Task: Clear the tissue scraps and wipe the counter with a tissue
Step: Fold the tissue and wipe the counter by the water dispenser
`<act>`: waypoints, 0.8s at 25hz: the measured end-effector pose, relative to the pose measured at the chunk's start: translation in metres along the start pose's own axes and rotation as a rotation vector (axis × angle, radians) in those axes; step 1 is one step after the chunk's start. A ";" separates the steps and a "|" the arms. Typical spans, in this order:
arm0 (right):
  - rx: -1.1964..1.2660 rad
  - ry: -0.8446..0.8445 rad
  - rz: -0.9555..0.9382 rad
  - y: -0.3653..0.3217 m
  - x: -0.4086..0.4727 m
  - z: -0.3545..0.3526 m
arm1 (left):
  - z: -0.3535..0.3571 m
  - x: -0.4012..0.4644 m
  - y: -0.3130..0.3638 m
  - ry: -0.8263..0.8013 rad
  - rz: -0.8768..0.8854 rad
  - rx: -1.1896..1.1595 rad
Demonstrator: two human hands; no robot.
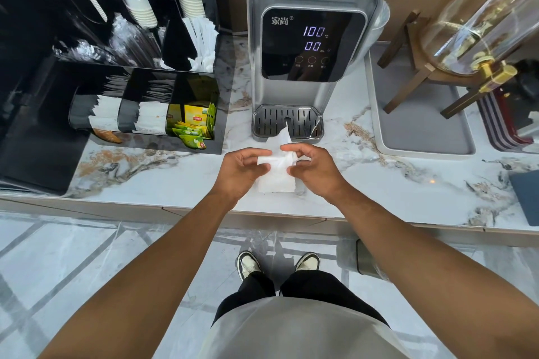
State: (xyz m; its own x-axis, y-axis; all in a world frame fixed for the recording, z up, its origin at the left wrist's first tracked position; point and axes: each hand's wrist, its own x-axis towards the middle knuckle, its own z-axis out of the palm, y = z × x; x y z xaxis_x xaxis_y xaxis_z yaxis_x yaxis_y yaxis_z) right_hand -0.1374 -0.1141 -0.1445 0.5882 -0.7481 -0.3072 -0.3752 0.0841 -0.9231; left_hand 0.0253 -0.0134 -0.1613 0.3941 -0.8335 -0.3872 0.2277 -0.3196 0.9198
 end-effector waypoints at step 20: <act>-0.596 -0.014 -0.341 0.008 0.016 -0.013 | 0.006 0.018 0.012 0.006 0.395 0.848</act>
State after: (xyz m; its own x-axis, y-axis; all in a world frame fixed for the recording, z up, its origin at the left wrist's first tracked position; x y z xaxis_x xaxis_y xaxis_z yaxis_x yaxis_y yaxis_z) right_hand -0.1401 -0.1338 -0.1539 0.7511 -0.6596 -0.0288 -0.4954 -0.5343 -0.6849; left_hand 0.0303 -0.0353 -0.1568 0.3090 -0.9504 -0.0346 -0.6487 -0.2372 0.7231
